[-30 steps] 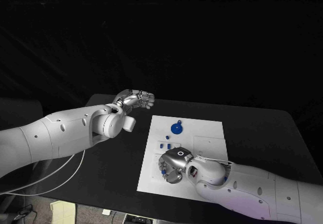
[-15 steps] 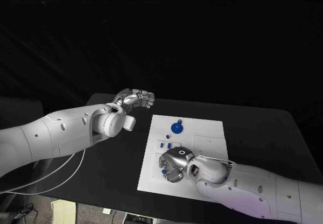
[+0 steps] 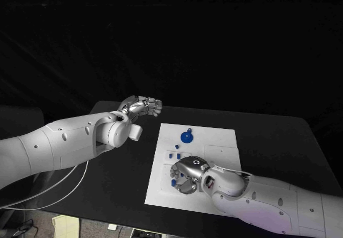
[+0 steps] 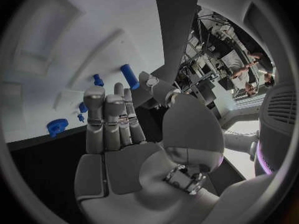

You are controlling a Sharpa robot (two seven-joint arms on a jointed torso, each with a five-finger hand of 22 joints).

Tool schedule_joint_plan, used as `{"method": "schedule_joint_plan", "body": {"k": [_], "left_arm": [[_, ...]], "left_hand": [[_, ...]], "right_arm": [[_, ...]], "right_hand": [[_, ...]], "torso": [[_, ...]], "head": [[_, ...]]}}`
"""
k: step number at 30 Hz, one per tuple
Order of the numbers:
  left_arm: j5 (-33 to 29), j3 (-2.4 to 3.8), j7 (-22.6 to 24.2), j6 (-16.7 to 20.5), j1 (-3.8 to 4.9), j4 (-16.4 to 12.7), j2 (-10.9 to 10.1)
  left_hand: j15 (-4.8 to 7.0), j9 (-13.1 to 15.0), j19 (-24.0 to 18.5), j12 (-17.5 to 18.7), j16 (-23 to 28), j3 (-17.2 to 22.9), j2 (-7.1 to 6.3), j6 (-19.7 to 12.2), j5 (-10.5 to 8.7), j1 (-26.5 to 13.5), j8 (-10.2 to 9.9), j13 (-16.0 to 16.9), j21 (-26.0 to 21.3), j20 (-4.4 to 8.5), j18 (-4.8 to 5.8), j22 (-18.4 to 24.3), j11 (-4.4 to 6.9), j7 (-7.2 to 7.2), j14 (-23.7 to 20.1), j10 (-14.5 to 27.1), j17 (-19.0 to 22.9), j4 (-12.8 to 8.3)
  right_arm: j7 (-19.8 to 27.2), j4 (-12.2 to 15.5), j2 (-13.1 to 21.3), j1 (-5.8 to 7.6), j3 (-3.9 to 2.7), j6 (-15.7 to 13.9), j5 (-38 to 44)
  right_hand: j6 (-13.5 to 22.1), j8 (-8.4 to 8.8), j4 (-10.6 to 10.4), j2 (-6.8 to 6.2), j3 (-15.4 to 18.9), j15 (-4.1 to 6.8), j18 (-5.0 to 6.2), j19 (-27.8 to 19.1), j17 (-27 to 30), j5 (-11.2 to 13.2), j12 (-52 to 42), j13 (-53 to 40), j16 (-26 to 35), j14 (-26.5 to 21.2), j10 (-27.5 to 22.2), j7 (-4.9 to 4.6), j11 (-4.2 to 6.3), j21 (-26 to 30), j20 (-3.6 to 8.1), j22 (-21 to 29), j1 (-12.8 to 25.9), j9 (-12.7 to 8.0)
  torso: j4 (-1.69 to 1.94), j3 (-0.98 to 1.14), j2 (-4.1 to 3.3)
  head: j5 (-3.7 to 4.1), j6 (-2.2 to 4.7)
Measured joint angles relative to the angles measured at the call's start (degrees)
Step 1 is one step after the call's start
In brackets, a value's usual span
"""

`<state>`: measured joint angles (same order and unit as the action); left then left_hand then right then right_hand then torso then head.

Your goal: Assemble the parts on the task board

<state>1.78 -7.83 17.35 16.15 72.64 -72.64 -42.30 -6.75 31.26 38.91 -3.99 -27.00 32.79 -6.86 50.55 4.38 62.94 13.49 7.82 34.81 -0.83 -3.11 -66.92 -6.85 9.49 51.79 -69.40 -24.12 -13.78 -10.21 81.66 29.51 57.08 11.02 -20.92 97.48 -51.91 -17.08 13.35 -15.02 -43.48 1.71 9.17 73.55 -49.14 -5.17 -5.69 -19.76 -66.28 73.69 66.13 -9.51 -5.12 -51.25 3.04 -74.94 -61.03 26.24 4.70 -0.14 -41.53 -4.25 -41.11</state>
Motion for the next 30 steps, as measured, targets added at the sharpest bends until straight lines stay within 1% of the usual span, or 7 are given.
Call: {"method": "schedule_joint_plan", "body": {"k": [10,13,17,19,21,27,30], "left_arm": [[0.0,0.00,0.0,0.0,0.00,-0.1,-0.3],[0.0,-0.01,0.0,0.0,0.00,0.0,-0.3],[0.0,-0.01,0.0,0.0,0.00,0.1,-0.4],[0.0,-0.01,0.0,0.0,0.00,0.2,-0.4],[0.0,-0.02,0.0,0.0,0.00,0.3,-0.5],[-0.2,-0.10,0.1,-0.1,-0.02,0.8,-0.5],[-0.3,-0.15,0.1,-0.1,-0.05,1.0,-0.5]], "left_hand": [[0.00,0.0,0.0,0.0,0.0,0.0,0.00,0.0,0.00,0.0,0.0,0.0,-0.2,0.00,0.03,0.0,0.00,0.00,0.0,0.0,0.0,0.0],[0.00,0.0,0.0,0.0,0.0,0.0,0.00,0.0,0.00,0.0,0.0,0.0,-0.2,0.00,0.05,0.0,0.00,0.00,0.0,0.0,0.0,0.0],[0.00,0.0,0.0,0.0,0.2,0.0,0.00,0.0,0.00,0.0,0.0,0.0,-0.2,0.00,0.06,0.0,0.00,0.00,0.0,0.0,0.0,0.0],[0.00,0.0,0.0,0.0,0.3,0.0,0.00,0.0,0.00,0.0,0.0,0.0,-0.2,0.00,0.07,-0.1,0.00,0.00,0.0,0.0,0.0,0.0],[0.00,0.0,0.0,0.0,0.3,0.0,0.00,0.0,0.00,0.0,0.0,0.0,-0.2,0.00,0.09,-0.1,0.00,0.00,0.0,0.0,-0.1,0.0],[0.00,-0.1,0.0,0.0,0.3,-0.2,0.00,0.0,0.00,0.0,0.0,0.0,-0.2,0.00,0.13,-0.1,0.00,0.00,0.0,0.0,-0.2,0.2],[0.00,-0.1,0.1,0.0,0.3,-0.4,0.00,0.0,0.00,0.0,0.0,0.0,-0.2,-0.12,0.15,-0.1,0.00,0.00,0.0,0.0,-0.3,0.4]], "right_arm": [[0.5,4.8,3.8,1.05,-0.23,-0.9,-2.7],[0.8,6.8,5.8,1.57,-1.17,-1.5,-4.0],[1.3,9.0,8.5,2.91,-3.37,-2.5,-6.5],[1.6,10.1,10.5,3.88,-4.71,-2.8,-8.5],[1.8,10.2,12.6,5.30,-5.55,-2.9,-11.7],[1.7,8.8,17.6,9.25,-5.97,-0.2,-23.1],[1.0,8.4,19.5,10.09,-6.05,2.5,-27.1]], "right_hand": [[0.8,0.23,-0.2,-0.75,1.3,-0.22,0.00,-0.1,0.0,-0.7,0.0,0.1,0.0,-0.2,-0.3,-0.02,-0.11,0.0,-0.08,0.0,0.8,-0.1],[0.8,0.28,-0.2,-0.92,2.0,-0.23,0.01,-0.1,0.0,-1.1,0.3,0.2,0.0,-0.2,-0.6,-0.05,-0.42,0.0,-0.09,0.0,0.9,-0.1],[2.7,1.13,0.1,-1.50,7.1,-1.40,0.01,-1.4,0.2,-2.0,1.3,1.1,0.4,-1.4,-3.3,-0.24,-1.23,0.8,-0.17,0.0,4.4,-0.4],[2.7,1.13,-0.3,-1.47,7.6,-1.41,0.01,-1.4,0.2,-1.6,0.8,1.2,0.4,-1.4,-3.2,-0.25,-1.18,0.8,-0.18,0.0,4.4,-0.4],[2.5,0.87,-0.9,-0.90,7.4,-1.37,0.01,-1.4,0.3,-0.6,-0.3,1.1,0.4,-1.4,-2.1,-0.36,-0.40,1.1,-0.18,0.0,3.8,-0.4],[0.8,-0.11,-2.8,1.01,6.9,1.37,0.00,-0.7,0.5,1.9,-9.5,-5.0,0.4,-0.5,1.7,0.42,1.22,1.1,0.07,0.0,2.7,0.3],[0.6,-0.56,-3.3,1.31,7.4,2.06,0.04,-0.7,0.6,1.9,-20.3,-14.7,0.4,0.1,2.5,1.31,2.26,1.2,0.15,0.0,3.0,1.1]], "torso": [[-0.05,0.00,0.00],[-0.07,0.00,0.01],[-0.10,0.01,0.04],[-0.11,0.01,0.06],[-0.10,0.01,0.09],[-0.25,0.02,0.22],[-0.39,0.02,0.35]], "head": [[0.48,0.58],[0.75,0.83],[1.12,1.17],[1.48,1.40],[1.85,1.60],[3.20,2.10],[3.82,2.19]]}}
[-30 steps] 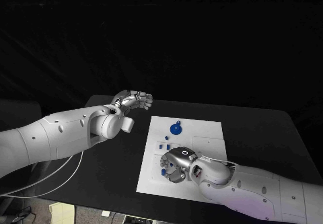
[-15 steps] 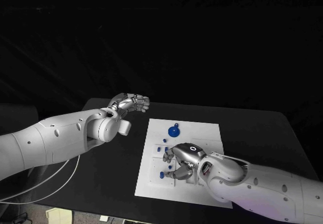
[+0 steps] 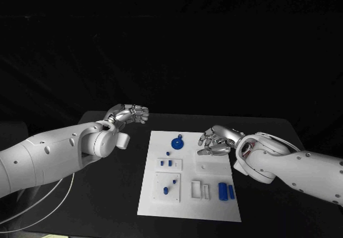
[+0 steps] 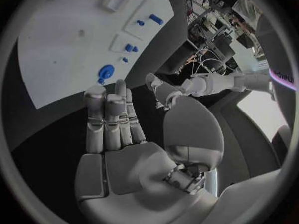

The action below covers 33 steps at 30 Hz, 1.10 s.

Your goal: Assemble the parts on the task board

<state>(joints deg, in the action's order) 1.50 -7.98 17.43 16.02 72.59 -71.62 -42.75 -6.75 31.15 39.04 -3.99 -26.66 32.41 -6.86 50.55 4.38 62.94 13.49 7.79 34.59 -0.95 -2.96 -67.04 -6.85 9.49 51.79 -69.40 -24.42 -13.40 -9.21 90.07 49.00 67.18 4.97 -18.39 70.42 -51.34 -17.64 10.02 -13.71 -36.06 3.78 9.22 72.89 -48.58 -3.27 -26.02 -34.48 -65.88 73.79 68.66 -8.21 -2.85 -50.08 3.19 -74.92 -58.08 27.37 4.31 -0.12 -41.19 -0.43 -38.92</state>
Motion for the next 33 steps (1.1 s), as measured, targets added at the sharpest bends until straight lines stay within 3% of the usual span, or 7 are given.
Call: {"method": "schedule_joint_plan", "body": {"k": [4,8,16,23,26,29,33], "left_arm": [[-0.2,-0.12,0.0,-0.1,-0.06,0.2,0.0],[-0.3,-0.50,0.1,-0.3,-0.20,0.1,-0.3],[-0.6,-0.79,0.1,-1.0,-0.63,-0.1,-0.8],[-0.8,-0.92,0.3,-1.7,-0.87,-0.5,-0.8],[-0.9,-1.04,0.3,-2.0,-0.92,-0.4,-0.9],[-0.9,-1.12,0.3,-2.3,-1.00,-0.4,-0.9],[-1.0,-1.14,0.5,-2.7,-1.02,-0.5,-0.9]], "left_hand": [[0.00,0.0,0.1,0.0,0.0,-0.2,0.00,0.0,0.00,0.0,0.0,0.0,0.0,-0.09,0.00,0.0,0.00,0.00,0.0,0.0,-0.1,0.2],[0.00,-0.1,0.1,0.0,0.2,-0.2,0.24,0.0,0.00,-0.2,0.0,0.0,-0.2,-0.09,0.01,-0.1,0.00,0.00,0.0,0.0,-0.2,0.2],[0.00,-0.2,0.1,0.0,0.5,-0.7,-0.14,-0.2,-0.22,-1.3,0.2,-0.1,-0.4,-0.09,0.03,-0.1,0.00,0.21,0.0,0.0,-0.5,0.7],[0.00,-0.3,0.1,0.0,0.8,-1.1,-0.46,-0.2,-0.49,-2.0,0.2,-0.1,-0.4,-0.09,0.04,-0.3,0.00,0.21,0.0,0.0,-0.7,1.1],[0.00,-0.3,0.1,0.0,0.8,-1.4,-0.78,-0.2,-0.67,-2.4,0.2,-0.2,-0.7,-0.08,0.06,-0.3,0.20,0.21,0.0,0.2,-0.9,1.5],[0.00,-0.4,0.1,0.0,1.1,-1.8,-1.02,-0.2,-0.91,-3.3,0.2,-0.2,-0.7,-0.09,0.09,-0.4,0.20,0.21,0.0,0.2,-1.1,2.2],[0.00,-0.5,0.1,0.0,1.3,-2.5,-1.85,-0.4,-1.33,-4.6,0.2,-0.2,-0.9,-0.09,-0.20,-0.5,0.20,0.42,0.0,0.2,-1.3,2.9]], "right_arm": [[-2.1,-0.3,1.0,-0.02,0.13,4.6,-3.1],[-5.9,-0.8,2.3,-0.06,0.16,9.4,-4.6],[-13.7,-0.9,4.6,-0.13,0.68,17.3,-6.9],[-16.8,0.2,6.5,-0.70,0.98,20.6,-8.0],[-17.7,0.6,7.0,-0.79,1.57,22.1,-8.7],[-18.7,0.7,7.3,-0.88,2.67,23.3,-9.4],[-19.8,0.8,7.7,-1.18,3.31,24.3,-10.0]], "right_hand": [[-0.2,-0.14,-1.2,1.83,0.9,1.57,0.52,0.8,-0.8,0.0,-20.0,-17.3,-1.5,0.2,-1.5,1.38,2.64,-0.4,0.70,0.0,1.8,0.8],[-0.1,-0.31,-2.8,3.09,0.4,2.07,0.72,1.9,-3.6,0.1,-32.1,-27.8,-4.4,0.3,-5.5,1.68,2.55,-2.2,1.53,0.0,3.9,2.0],[-0.3,-0.31,-3.3,5.68,0.8,2.07,0.72,2.3,-6.1,0.2,-37.2,-31.7,-6.4,0.3,-5.6,1.66,2.46,-4.1,1.84,0.0,8.3,3.3],[-1.0,-1.05,-3.8,7.15,1.3,2.07,0.73,2.2,-7.0,0.2,-37.9,-32.6,-7.0,0.3,-5.9,2.16,2.75,-5.0,1.86,0.0,11.9,4.3],[-1.4,-1.12,-3.8,7.79,1.3,2.31,0.72,1.9,-7.2,0.2,-37.9,-32.7,-7.1,0.1,-5.9,2.49,2.75,-5.3,2.16,0.0,13.2,4.7],[-1.4,-1.12,-3.5,8.26,1.0,2.57,0.71,1.9,-7.4,0.2,-38.3,-32.7,-7.1,0.2,-6.1,2.56,2.95,-5.4,2.16,0.0,13.9,5.0],[-1.6,-1.14,-2.8,8.57,0.8,2.57,0.72,1.9,-7.6,0.2,-38.3,-32.8,-7.1,0.2,-6.1,2.45,2.95,-5.8,2.16,0.0,14.6,5.2]], "torso": [[-0.25,0.03,0.23],[-0.41,0.12,0.49],[-0.60,0.25,0.93],[-0.69,0.22,1.16],[-0.70,0.19,1.19],[-0.70,0.15,1.20],[-0.71,0.11,1.21]], "head": [[0.67,0.02],[1.23,-0.14],[1.96,-0.34],[2.41,-0.31],[2.60,-0.19],[2.74,-0.12],[2.92,-0.13]]}}
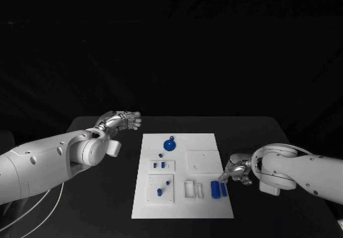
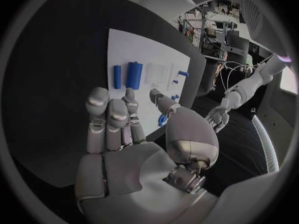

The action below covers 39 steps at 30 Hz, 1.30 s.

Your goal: Assemble the parts on the task board

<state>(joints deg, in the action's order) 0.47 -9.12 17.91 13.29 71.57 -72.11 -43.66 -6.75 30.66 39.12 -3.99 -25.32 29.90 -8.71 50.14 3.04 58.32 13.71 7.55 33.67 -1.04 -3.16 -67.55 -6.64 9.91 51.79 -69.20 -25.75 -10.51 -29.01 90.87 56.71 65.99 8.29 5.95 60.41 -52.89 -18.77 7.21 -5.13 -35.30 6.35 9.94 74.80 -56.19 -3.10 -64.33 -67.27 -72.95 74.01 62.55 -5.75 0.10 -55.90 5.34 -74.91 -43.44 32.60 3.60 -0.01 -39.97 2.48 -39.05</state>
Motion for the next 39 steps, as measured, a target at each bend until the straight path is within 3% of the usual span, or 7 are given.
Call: {"method": "schedule_joint_plan", "body": {"k": [5,7,10,14,19,26,39], "left_arm": [[-0.1,-0.01,0.3,-0.4,-0.02,-0.2,-0.1],[-0.1,-0.01,0.4,-0.5,-0.02,-0.2,-0.2],[-0.1,-0.01,0.5,-0.7,-0.02,-0.2,-0.2],[-0.1,-0.01,0.6,-0.8,-0.02,-0.2,-0.3],[-0.1,-0.01,0.6,-0.9,-0.03,-0.1,-0.3],[-0.1,-0.01,0.7,-1.0,-0.03,-0.1,-0.3],[-0.2,-0.01,0.7,-1.2,-0.03,0.0,-0.3]], "left_hand": [[-0.12,-0.1,0.0,0.0,0.3,-1.4,-0.52,-0.2,0.00,-2.4,0.0,-0.1,-0.4,0.00,-0.28,-0.2,-0.21,-0.20,-0.1,0.2,-0.3,1.0],[-0.21,-0.1,0.0,0.0,0.5,-3.4,0.16,-0.3,0.00,-3.4,0.0,-0.1,-0.6,0.00,-0.29,-0.3,-0.01,-0.07,-0.2,0.4,-0.7,0.5],[-0.21,-0.2,0.0,0.0,0.8,-4.7,0.03,-0.6,0.00,-4.4,0.2,-0.1,-0.8,0.00,-0.28,-0.3,0.00,-0.16,-0.2,0.4,-0.9,0.3],[-0.21,-0.2,0.0,0.0,0.9,-4.9,0.35,-0.6,0.00,-4.7,0.2,-0.2,-0.9,0.00,-0.27,-0.3,0.00,-0.16,-0.2,0.4,-1.0,0.4],[-0.21,-0.3,0.0,0.0,0.9,-5.4,0.38,-0.6,0.00,-5.6,0.2,-0.2,-1.1,0.00,-0.25,-0.3,-0.21,-0.15,-0.2,0.6,-1.2,0.6],[-0.21,-0.3,0.0,0.0,1.1,-5.9,-0.01,-0.6,0.00,-6.6,0.2,-0.3,-1.3,0.00,-0.20,-0.3,-0.21,-0.14,-0.2,0.6,-1.3,1.1],[-0.20,-0.3,0.0,0.0,1.2,-5.9,0.19,-0.5,0.00,-6.8,0.2,-0.2,-1.3,0.00,-0.82,-0.3,-0.21,-0.14,-0.2,0.6,-1.4,1.1]], "right_arm": [[-1.1,0.2,0.1,-1.03,0.99,0.6,-0.4],[-1.4,0.3,0.1,-1.52,1.01,0.6,-0.5],[-1.7,0.3,-0.4,-2.04,1.03,0.4,-0.6],[-1.9,0.0,-1.2,-2.26,1.03,-0.1,-0.7],[-2.0,-0.8,-2.4,-2.96,0.96,-1.3,-0.7],[-2.0,-1.7,-3.9,-4.16,1.01,-3.1,-0.6],[-2.1,-2.7,-5.7,-4.76,1.01,-5.7,0.4]], "right_hand": [[0.0,0.00,0.9,0.47,-0.4,0.00,0.00,-0.1,-0.2,0.0,0.0,-0.1,0.0,0.0,0.0,-0.01,0.00,-0.3,0.10,0.0,1.2,0.2],[0.0,0.00,1.2,0.46,-0.3,0.00,-0.02,-0.2,-0.2,0.0,0.0,-0.1,0.0,0.0,0.0,-0.02,0.00,-0.3,0.19,0.0,1.8,0.2],[0.1,0.28,1.5,0.43,-0.5,0.00,-0.02,-0.2,-0.3,0.0,0.0,-0.1,0.0,0.0,0.0,-0.14,0.00,-0.3,0.18,0.0,1.8,0.2],[0.3,0.36,1.8,0.32,-0.6,0.00,-0.04,-0.2,-0.4,0.0,0.0,-0.1,0.0,0.0,0.0,-0.32,0.00,-0.3,0.18,0.0,2.4,0.2],[1.3,1.85,2.5,0.02,-0.9,-0.04,-0.04,-0.3,-0.4,0.0,0.0,-0.2,0.0,0.0,0.0,-0.98,-0.01,-0.7,0.09,0.0,3.6,0.0],[2.1,2.87,3.1,-0.44,-1.2,-0.56,-0.04,-0.3,-0.6,0.0,0.0,-0.2,0.0,0.1,-0.1,-0.85,-0.72,-0.7,0.08,0.0,4.1,-0.7],[2.4,3.25,3.2,-0.75,-1.0,-0.72,-0.04,-0.4,-0.7,0.0,0.0,-0.3,0.0,0.3,-0.1,-0.91,-0.72,-0.7,-0.02,0.0,5.6,-1.0]], "torso": [[-0.04,-0.07,-0.01],[-0.04,-0.08,-0.02],[-0.01,-0.07,-0.08],[0.04,-0.04,-0.12],[0.07,0.00,-0.15],[0.07,0.04,-0.17],[0.05,0.03,-0.17]], "head": [[0.16,-0.17],[0.24,-0.24],[0.25,-0.44],[0.27,-0.49],[0.25,-0.94],[0.09,-1.43],[-0.19,-1.84]]}}
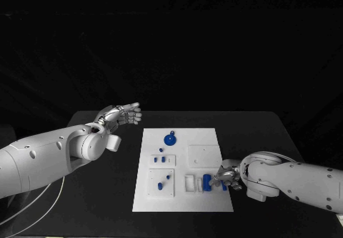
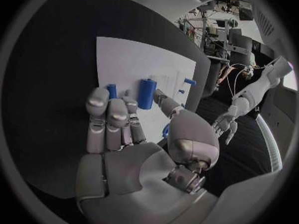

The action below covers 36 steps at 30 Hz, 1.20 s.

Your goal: Assemble the parts on the task board

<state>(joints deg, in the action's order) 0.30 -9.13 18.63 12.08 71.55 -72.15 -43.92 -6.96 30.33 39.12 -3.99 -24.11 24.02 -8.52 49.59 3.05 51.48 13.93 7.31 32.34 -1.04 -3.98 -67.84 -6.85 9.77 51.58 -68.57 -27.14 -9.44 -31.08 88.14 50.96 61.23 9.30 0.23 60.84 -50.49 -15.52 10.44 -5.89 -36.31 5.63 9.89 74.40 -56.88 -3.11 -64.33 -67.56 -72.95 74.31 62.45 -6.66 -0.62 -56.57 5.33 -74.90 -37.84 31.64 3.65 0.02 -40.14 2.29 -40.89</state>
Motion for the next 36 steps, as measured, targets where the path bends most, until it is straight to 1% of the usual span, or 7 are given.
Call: {"method": "schedule_joint_plan", "body": {"k": [3,12,16,26,29,33,36], "left_arm": [[0.0,0.00,0.0,-0.1,0.00,0.0,0.0],[0.0,0.00,-0.1,-0.2,0.00,0.0,0.1],[0.0,0.00,-0.1,-0.2,0.00,0.0,0.2],[0.0,0.00,-0.2,-0.4,0.00,0.0,0.2],[0.0,0.00,-0.2,-0.4,0.00,0.0,0.3],[0.0,0.00,-0.2,-0.5,0.00,0.0,0.3],[0.0,0.00,-0.2,-0.5,0.00,0.0,0.3]], "left_hand": [[0.00,0.0,0.0,0.0,0.2,-0.2,0.00,0.0,0.00,0.0,0.0,0.0,0.0,0.00,0.00,0.0,0.00,0.00,0.0,0.0,-0.1,0.2],[-0.20,0.0,0.0,0.0,0.2,-0.2,0.00,0.0,0.00,0.0,0.0,0.0,-0.1,-0.01,0.02,0.0,0.00,0.00,-0.2,0.0,-0.1,0.2],[-0.20,0.0,0.0,0.0,0.2,-0.2,0.00,0.0,0.00,0.0,0.0,0.0,-0.1,-0.01,0.04,0.0,0.00,0.00,-0.2,0.0,-0.1,0.2],[-0.20,-0.1,0.0,0.0,0.4,-0.2,0.00,0.0,0.00,0.0,0.0,0.0,-0.3,-0.01,0.24,0.0,0.00,0.01,-0.2,0.0,-0.2,0.2],[-0.20,-0.1,0.0,0.0,0.4,-0.2,0.00,0.0,0.00,0.0,0.0,0.0,-0.3,-0.01,0.44,-0.1,0.00,0.01,-0.2,0.0,-0.3,0.2],[-0.20,-0.1,0.0,0.0,0.4,-0.2,0.19,0.0,0.00,-0.2,0.0,0.0,-0.3,-0.01,0.46,-0.1,0.00,0.01,-0.2,0.0,-0.3,0.2],[-0.20,-0.1,0.0,0.0,0.4,-0.2,0.22,0.0,0.00,-0.2,0.0,0.0,-0.3,-0.01,0.48,0.0,0.00,0.01,-0.2,0.0,-0.3,0.2]], "right_arm": [[0.0,-0.2,-0.5,0.00,0.00,-0.4,0.2],[0.0,-0.6,-2.4,-0.17,-0.06,-1.0,0.6],[0.0,-1.0,-2.9,-1.10,-0.01,-1.1,0.7],[0.3,-2.4,-4.3,-1.34,-0.24,-1.6,0.7],[0.4,-2.8,-4.7,-1.40,-0.29,-1.8,0.6],[0.6,-3.2,-4.9,-1.63,-0.31,-2.3,0.6],[0.8,-3.2,-4.9,-1.69,-0.31,-2.7,0.6]], "right_hand": [[0.0,0.00,0.1,-0.19,0.1,-0.15,0.00,0.0,0.0,0.0,0.0,0.0,0.0,-0.2,-0.2,-0.03,-0.21,0.0,0.00,0.0,0.6,-0.1],[0.4,0.27,2.1,1.18,3.0,-0.15,0.00,-0.3,-0.3,0.0,0.0,-0.1,0.0,-0.2,-0.2,-0.01,-0.20,-0.2,0.09,0.0,2.7,-0.3],[0.5,0.24,2.4,1.21,3.2,-0.15,0.00,-0.3,-0.4,0.0,-0.2,-0.1,0.0,-0.2,-0.2,-0.09,-0.20,-0.2,0.08,0.0,2.7,-0.2],[0.5,0.28,2.7,1.43,3.5,-0.15,-0.06,-0.3,-0.4,0.0,-0.2,-0.1,0.0,-0.2,-0.2,-0.09,-0.20,-0.2,0.07,0.0,2.9,-0.1],[0.5,0.28,3.0,1.49,3.5,-0.15,-0.07,-0.3,-0.4,0.0,-0.2,-0.1,0.0,-0.2,-0.2,-0.09,-0.19,-0.2,0.07,0.0,3.0,1.8],[0.5,0.29,3.1,2.29,3.4,-0.15,-0.09,-0.3,-0.5,0.0,-0.2,-0.1,0.0,-0.1,-0.2,-0.09,-0.19,-0.2,0.06,0.0,3.1,6.9],[0.5,0.29,3.5,2.35,3.3,-0.15,-0.09,-0.3,-0.5,0.0,-0.2,-0.1,0.0,-0.1,-0.2,-0.09,-0.19,-0.2,0.05,0.0,3.0,6.9]], "torso": [[0.01,-0.02,0.01],[0.08,-0.10,0.02],[0.10,-0.14,0.02],[0.04,-0.14,0.04],[0.02,-0.10,0.04],[0.01,-0.10,0.04],[-0.02,-0.09,0.04]], "head": [[-0.02,-0.01],[-0.08,0.05],[-0.03,-0.02],[-0.23,-0.31],[-0.32,-0.26],[-0.42,-0.26],[-0.46,-0.26]]}}
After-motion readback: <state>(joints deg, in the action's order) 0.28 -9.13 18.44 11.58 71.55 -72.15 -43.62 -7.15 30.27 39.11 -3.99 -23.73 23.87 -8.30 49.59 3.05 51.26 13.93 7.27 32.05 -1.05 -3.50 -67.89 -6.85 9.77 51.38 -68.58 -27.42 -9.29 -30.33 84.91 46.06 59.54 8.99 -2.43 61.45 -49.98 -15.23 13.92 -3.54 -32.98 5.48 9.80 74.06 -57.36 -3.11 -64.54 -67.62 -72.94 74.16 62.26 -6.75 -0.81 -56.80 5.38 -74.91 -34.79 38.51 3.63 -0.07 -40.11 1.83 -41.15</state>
